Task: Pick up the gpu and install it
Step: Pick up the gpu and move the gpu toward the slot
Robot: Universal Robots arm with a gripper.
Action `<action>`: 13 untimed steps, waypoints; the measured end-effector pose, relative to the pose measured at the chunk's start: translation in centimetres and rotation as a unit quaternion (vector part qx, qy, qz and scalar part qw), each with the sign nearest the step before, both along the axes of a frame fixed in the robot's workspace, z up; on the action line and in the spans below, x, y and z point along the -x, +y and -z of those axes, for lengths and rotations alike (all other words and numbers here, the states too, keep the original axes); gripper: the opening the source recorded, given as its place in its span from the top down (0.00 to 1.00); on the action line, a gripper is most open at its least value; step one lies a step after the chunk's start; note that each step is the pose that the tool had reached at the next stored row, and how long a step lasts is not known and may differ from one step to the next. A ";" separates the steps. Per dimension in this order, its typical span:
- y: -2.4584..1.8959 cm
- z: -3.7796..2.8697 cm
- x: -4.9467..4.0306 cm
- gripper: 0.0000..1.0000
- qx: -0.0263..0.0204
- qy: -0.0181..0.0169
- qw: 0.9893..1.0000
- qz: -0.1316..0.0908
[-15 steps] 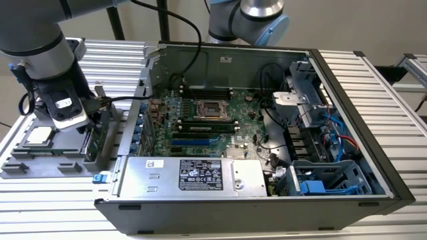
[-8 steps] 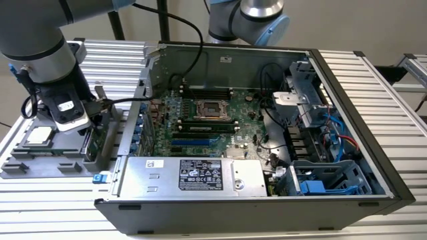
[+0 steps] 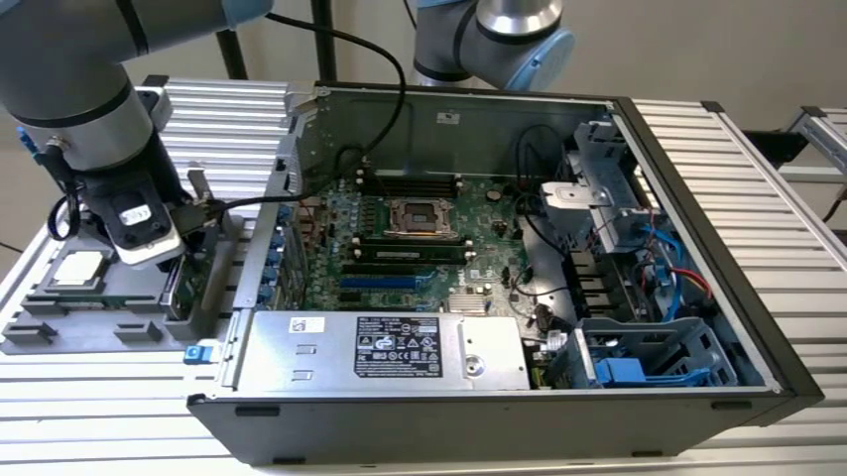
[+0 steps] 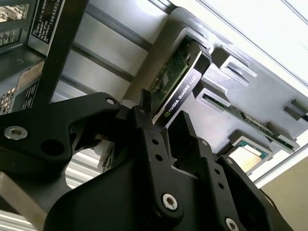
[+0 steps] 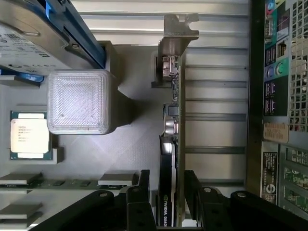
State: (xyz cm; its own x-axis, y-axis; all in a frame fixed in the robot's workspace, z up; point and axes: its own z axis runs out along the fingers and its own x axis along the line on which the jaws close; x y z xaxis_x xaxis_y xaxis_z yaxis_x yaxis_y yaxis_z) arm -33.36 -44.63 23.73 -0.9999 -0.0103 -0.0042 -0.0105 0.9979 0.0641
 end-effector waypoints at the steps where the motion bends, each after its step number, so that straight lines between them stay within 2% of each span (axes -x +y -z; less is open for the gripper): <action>1: 0.00 0.04 0.00 0.00 0.000 0.000 1.000 -0.002; 13: 0.00 0.09 -0.01 0.00 0.000 0.000 1.000 -0.005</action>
